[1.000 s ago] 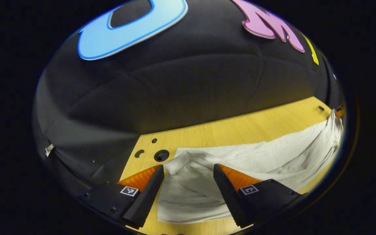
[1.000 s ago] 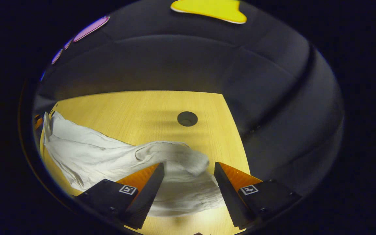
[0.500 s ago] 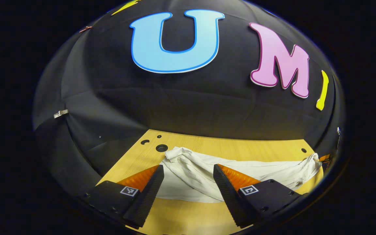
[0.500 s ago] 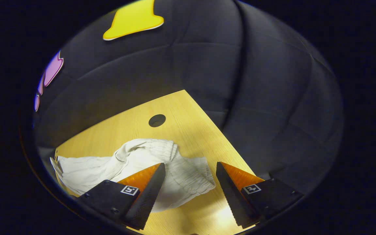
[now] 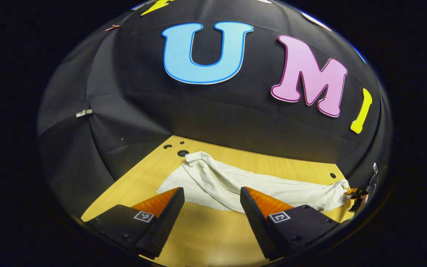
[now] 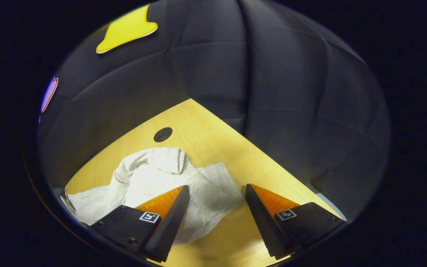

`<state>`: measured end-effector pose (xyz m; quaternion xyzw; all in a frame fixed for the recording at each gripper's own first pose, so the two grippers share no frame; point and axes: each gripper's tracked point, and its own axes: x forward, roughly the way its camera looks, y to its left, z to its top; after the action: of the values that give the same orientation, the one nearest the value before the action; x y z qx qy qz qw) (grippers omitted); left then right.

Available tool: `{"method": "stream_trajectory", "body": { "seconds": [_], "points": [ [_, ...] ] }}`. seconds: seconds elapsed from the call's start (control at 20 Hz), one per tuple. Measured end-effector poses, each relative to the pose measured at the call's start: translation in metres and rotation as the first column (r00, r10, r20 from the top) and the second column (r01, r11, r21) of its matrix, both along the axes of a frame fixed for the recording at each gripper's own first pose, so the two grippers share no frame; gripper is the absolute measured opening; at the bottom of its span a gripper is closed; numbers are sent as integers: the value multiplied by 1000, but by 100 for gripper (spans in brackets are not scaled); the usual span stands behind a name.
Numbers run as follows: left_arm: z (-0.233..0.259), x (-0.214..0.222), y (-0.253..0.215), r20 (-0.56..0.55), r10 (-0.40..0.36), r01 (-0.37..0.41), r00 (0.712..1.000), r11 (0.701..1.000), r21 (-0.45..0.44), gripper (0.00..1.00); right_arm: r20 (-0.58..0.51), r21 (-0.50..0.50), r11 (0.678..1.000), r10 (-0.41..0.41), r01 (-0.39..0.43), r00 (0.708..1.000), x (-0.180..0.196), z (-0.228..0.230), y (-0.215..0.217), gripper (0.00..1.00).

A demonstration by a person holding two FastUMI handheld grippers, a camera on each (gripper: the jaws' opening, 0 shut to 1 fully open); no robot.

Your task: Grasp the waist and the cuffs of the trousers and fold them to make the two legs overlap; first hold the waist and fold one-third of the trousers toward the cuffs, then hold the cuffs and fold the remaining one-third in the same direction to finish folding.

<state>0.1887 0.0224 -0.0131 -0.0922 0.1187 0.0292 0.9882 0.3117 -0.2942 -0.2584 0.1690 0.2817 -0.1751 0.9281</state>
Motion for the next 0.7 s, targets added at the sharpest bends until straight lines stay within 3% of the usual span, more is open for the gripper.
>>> {"method": "stream_trajectory", "body": {
  "seconds": [0.15,0.25,0.4,0.45,0.5,0.55,0.6,0.7],
  "points": [
    [-4,4,-11,-20,-16,15,1000,1000,-8,96,-25,-75,997,15,-17,1000,-1,-4,2,92],
    [-2,6,-20,-20,-34,34,999,999,4,96,-15,-48,998,25,-26,1000,6,-6,12,76],
    [5,2,-32,-10,-64,64,998,998,19,96,-15,-39,999,26,-26,1000,9,-6,19,27],
    [5,0,-34,-9,-70,70,998,997,21,96,-15,-39,998,42,-42,999,8,-5,17,30],
    [5,-2,-35,-11,-74,74,997,997,20,96,-18,-27,998,62,-62,998,7,-3,18,19],
    [3,-4,-35,-15,-77,77,997,997,17,96,-19,-20,997,68,-68,997,7,-7,19,25],
    [2,-6,-33,-18,-79,80,997,997,15,96,-26,-13,997,79,-79,997,4,-5,21,17],
    [-4,-9,-23,-34,-67,68,997,998,16,96,-21,-22,996,88,-88,996,2,6,20,14]
  ]
}}
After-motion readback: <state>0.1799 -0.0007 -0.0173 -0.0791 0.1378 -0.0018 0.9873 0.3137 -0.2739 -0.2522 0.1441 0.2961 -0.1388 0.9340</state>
